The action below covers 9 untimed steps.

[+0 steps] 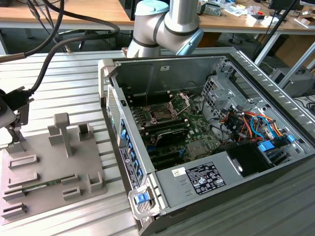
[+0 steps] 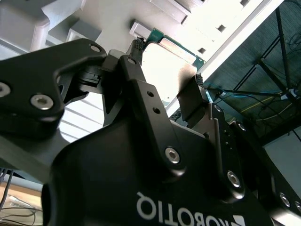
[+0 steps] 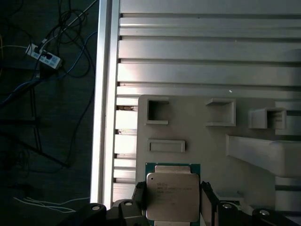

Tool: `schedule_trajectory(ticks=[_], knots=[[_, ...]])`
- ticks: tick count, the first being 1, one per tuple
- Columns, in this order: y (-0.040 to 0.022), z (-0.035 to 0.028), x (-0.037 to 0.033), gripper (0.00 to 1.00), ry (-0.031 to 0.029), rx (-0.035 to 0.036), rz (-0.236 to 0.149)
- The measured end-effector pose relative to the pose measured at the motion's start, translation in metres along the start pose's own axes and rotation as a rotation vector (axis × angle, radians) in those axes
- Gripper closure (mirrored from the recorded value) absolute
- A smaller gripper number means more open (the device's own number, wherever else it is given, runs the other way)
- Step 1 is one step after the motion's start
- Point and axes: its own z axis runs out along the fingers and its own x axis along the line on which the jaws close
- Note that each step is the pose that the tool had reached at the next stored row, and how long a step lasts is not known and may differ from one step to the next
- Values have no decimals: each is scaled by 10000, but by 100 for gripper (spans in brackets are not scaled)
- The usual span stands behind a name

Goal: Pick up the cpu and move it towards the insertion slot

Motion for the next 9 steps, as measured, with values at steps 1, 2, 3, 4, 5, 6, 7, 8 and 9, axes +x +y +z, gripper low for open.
schedule_trajectory(ticks=[1, 2, 3, 4, 5, 6, 7, 8, 9], knots=[[0, -3, 0, 45, 1, 1, 0], [0, -8, 0, 45, 1, 1, 0], [1, -11, 0, 45, 0, 0, 0], [1, -19, 0, 45, 1, 1, 1], [1, -23, 0, 45, 0, 0, 0], [1, -29, 0, 45, 1, 0, 0], [1, -35, 0, 45, 1, 1, 0], [1, -38, 0, 45, 1, 1, 0], [2, -41, 0, 45, 0, 0, 0]])
